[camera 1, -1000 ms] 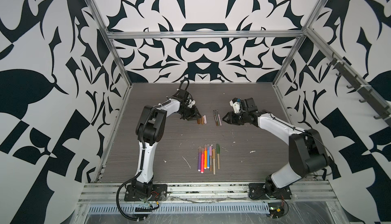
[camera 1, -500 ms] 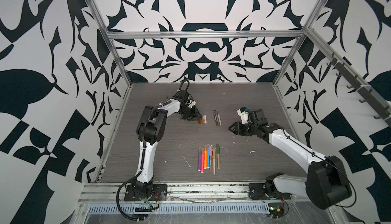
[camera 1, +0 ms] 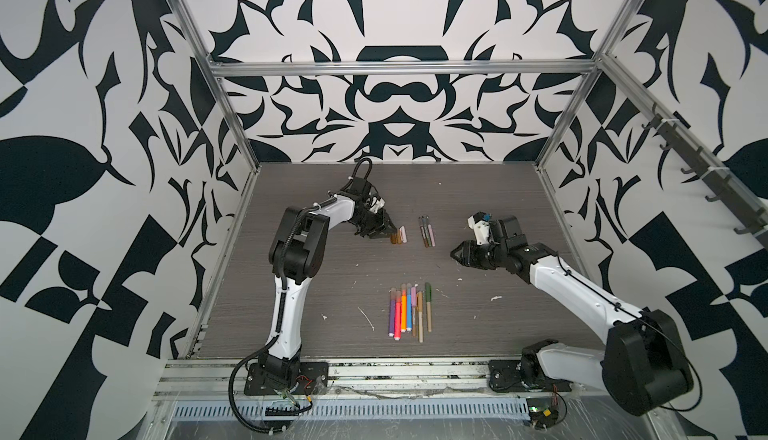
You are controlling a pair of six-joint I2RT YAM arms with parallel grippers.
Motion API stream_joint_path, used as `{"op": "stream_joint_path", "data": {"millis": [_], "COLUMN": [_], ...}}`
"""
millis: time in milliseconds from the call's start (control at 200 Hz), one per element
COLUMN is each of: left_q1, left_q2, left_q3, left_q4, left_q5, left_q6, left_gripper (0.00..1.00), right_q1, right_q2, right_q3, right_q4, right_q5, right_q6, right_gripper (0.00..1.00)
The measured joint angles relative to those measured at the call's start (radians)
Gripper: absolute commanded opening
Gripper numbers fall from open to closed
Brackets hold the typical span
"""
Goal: Open the pen caps
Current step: 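Move the right gripper back over the pen row while the left gripper rises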
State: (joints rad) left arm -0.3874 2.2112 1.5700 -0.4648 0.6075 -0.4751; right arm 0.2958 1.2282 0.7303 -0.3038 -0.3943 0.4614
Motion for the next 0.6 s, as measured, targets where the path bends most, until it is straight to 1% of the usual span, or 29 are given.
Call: {"op": "stream_joint_path", "data": {"millis": [165, 215, 265, 335, 390, 490, 600], "left_q1": [0.000, 0.000, 0.000, 0.000, 0.000, 0.000, -0.006], "left_q2": [-0.056, -0.094, -0.140, -0.230, -0.307, -0.451, -0.598], "left_q3": [-0.055, -0.084, -0.118, -0.176, -0.222, -0.304, -0.415], "left_q4": [0.023, 0.040, 0.059, 0.098, 0.131, 0.204, 0.308], "left_q5": [-0.040, -0.055, -0.071, -0.097, -0.115, -0.141, -0.162], "left_q6": [-0.024, -0.035, -0.048, -0.071, -0.091, -0.124, -0.163], "left_gripper": [0.38, 0.38, 0.38, 0.38, 0.37, 0.37, 0.37], "right_q1": [0.006, 0.021, 0.059, 0.156, 0.259, 0.451, 0.623], "right_q2": [-0.048, -0.062, -0.071, -0.073, -0.068, -0.046, 0.000], "right_q3": [-0.033, -0.050, -0.066, -0.078, -0.079, -0.079, -0.077], "right_q4": [-0.011, -0.015, -0.023, -0.034, -0.038, -0.037, -0.056], "right_q5": [0.011, 0.026, 0.055, 0.101, 0.143, 0.238, 0.357], "right_q6": [0.017, 0.029, 0.041, 0.065, 0.090, 0.145, 0.223], "right_gripper": [0.39, 0.39, 0.39, 0.39, 0.39, 0.38, 0.38]}}
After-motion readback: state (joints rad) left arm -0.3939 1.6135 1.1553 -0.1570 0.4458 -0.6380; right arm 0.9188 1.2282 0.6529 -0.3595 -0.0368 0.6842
